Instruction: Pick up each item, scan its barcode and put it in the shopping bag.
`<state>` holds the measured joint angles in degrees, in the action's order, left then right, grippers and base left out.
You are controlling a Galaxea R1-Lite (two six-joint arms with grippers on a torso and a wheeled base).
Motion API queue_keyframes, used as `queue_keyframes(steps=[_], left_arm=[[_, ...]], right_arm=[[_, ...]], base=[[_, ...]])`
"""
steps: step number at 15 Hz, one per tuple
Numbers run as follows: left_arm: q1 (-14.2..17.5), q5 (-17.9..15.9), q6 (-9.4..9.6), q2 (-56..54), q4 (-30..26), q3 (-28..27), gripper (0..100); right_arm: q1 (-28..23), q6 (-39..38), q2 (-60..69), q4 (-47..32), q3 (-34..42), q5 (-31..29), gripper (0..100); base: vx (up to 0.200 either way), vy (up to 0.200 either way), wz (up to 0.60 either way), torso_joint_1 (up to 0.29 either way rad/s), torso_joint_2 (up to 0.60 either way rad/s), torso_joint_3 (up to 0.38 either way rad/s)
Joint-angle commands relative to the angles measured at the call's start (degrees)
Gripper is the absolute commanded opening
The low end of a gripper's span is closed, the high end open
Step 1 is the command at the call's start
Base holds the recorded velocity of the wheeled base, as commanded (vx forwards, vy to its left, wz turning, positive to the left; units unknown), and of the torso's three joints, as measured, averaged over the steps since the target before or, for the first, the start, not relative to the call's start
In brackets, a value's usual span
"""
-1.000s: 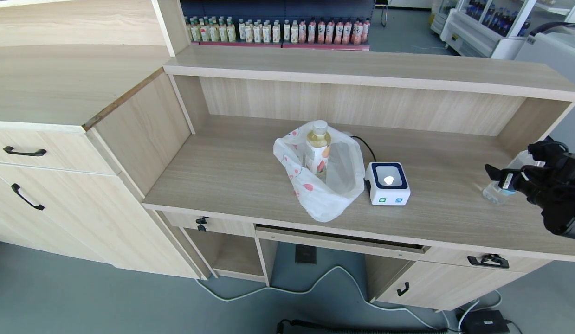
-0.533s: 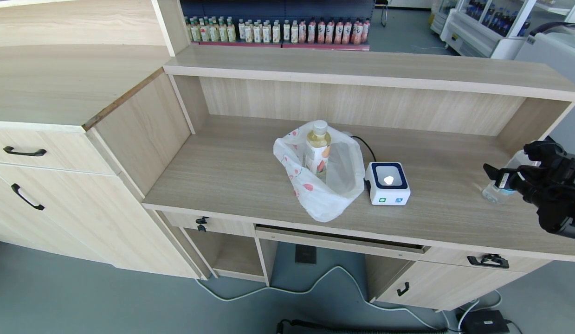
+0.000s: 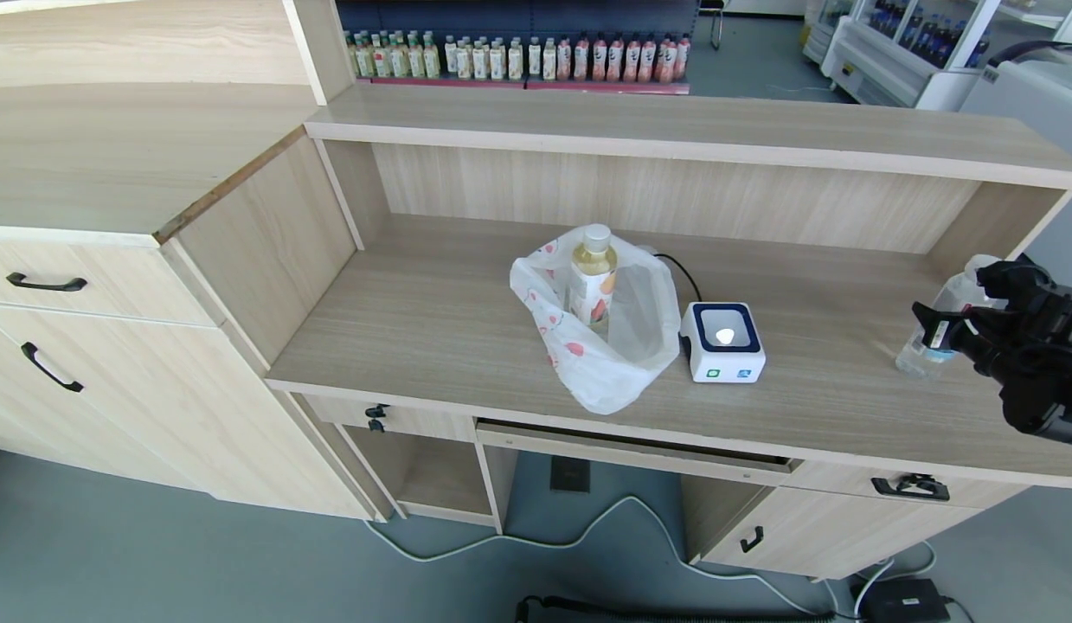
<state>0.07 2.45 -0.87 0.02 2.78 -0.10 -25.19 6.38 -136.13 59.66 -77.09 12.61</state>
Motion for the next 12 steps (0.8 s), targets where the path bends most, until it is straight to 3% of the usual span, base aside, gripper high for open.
queue_keyframes(steps=[1,4,8,10,12], left_arm=[[0.01,0.01,-0.01,-0.02,0.03,0.01,100],[0.01,0.01,-0.01,-0.02,0.03,0.01,100],[0.01,0.01,-0.01,-0.02,0.03,0.01,100],[0.01,0.01,-0.01,-0.02,0.03,0.01,100],[0.01,0.01,-0.01,-0.02,0.03,0.01,100]], right_arm=[[-0.21,0.04,0.34,0.10,0.01,-0.04,0],[-0.13,-0.84,5.35,-1.13,0.72,0.84,0],[3.83,-10.95,23.54,-4.11,6.52,6.38,0],[5.67,-12.44,33.92,-7.37,14.43,17.45,0],[11.12,-19.91,40.24,-6.93,21.63,23.52,0]], base=[[0.000,0.000,0.00,0.000,0.00,0.000],[0.000,0.000,0.00,0.000,0.00,0.000],[0.000,0.000,0.00,0.000,0.00,0.000],[0.000,0.000,0.00,0.000,0.00,0.000],[0.000,0.000,0.00,0.000,0.00,0.000]])
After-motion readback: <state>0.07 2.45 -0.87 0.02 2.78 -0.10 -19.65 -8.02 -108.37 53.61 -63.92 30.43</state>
